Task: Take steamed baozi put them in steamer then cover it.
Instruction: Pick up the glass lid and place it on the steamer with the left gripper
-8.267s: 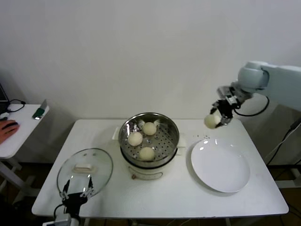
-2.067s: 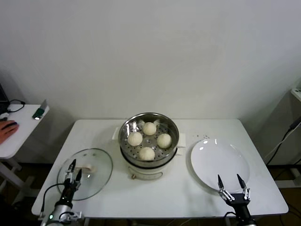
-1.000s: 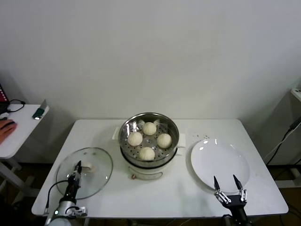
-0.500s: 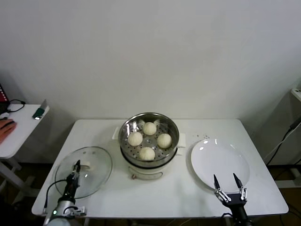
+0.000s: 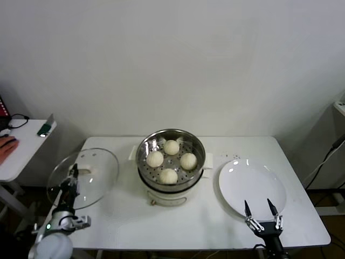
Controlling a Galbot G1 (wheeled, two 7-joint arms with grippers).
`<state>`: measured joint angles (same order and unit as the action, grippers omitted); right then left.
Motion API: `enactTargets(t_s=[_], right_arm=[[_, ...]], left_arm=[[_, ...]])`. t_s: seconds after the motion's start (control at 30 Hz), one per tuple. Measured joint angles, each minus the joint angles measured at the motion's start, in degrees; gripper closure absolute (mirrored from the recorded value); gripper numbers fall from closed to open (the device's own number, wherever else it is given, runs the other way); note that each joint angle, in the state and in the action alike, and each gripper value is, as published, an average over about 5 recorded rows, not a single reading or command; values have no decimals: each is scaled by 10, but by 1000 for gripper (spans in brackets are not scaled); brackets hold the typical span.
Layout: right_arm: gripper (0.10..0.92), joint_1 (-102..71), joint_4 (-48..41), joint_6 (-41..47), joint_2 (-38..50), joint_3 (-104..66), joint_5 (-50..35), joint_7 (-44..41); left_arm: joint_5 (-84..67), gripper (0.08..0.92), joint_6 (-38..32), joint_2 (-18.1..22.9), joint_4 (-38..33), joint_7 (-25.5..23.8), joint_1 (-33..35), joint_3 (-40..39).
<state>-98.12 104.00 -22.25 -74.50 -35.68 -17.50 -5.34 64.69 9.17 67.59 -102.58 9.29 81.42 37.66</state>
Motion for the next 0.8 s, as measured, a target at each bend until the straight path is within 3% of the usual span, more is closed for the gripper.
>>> enactTargets(t_s=[0.43,0.8], right_arm=[[203,5,5,9,-11,6,27,5],[203,16,5,27,-14,11,47,20]], left_arm=[[-51,868,176,-56,-150,-115,-37,-65],[13,868,254,-30,-175,-178,-108,-183]])
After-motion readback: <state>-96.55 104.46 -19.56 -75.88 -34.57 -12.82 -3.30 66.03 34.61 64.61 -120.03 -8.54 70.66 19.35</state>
